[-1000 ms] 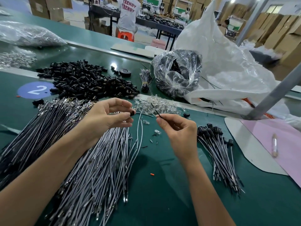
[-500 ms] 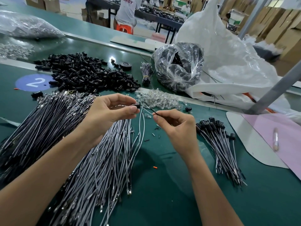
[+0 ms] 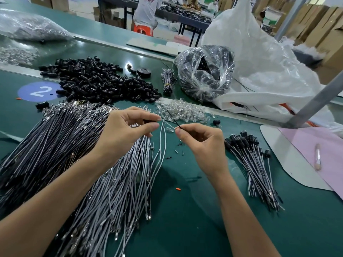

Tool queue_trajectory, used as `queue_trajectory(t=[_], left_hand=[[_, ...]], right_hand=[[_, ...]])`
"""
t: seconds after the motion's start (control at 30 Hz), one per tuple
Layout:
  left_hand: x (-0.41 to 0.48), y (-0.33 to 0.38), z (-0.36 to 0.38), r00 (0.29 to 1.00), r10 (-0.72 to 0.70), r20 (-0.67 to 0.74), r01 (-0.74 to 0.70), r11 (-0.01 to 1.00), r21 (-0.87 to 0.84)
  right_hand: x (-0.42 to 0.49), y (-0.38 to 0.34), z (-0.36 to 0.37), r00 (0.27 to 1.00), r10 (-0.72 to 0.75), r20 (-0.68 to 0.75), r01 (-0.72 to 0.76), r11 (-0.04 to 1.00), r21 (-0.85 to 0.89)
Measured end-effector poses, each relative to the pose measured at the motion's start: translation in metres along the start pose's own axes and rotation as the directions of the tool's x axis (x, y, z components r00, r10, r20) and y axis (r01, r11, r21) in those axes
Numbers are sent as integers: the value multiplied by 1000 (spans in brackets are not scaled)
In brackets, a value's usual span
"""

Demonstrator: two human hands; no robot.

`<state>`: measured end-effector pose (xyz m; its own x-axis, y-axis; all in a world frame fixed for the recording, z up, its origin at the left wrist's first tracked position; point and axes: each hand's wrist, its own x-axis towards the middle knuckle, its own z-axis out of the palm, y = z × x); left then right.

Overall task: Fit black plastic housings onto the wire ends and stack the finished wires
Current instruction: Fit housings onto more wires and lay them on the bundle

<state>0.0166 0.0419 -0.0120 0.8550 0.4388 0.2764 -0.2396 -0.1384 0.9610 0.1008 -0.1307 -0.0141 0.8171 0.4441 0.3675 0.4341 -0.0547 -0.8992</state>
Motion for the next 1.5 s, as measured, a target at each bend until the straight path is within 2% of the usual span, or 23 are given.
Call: queue_trajectory(t=[0.13,0.33,0.6,0.83,1.1,1.5], left_hand=[[2,0,0,999,37,-4,-37,998,-59],[3,2,-7,993,56,104,-53,998,-36],[1,6,-8,976,61,208,-65,998,14],[0,7,-7,975,80,206,-81,997,-6],[0,4,-9,974,53,218,-44,998,-48],[0,1,-3,969,-115,219,165,960,-227]], right_hand=[[1,-1,-1,993,95,66,-99,993,68],[3,-3,-5,977,165,134,-188,965,181],[3,-3,-6,962,210,174,-244,947,208],[3,-3,-6,956,216,196,-258,939,226],[3,-2,-7,958,213,194,-255,940,225],[3,-1,-6,959,207,192,-247,946,212]])
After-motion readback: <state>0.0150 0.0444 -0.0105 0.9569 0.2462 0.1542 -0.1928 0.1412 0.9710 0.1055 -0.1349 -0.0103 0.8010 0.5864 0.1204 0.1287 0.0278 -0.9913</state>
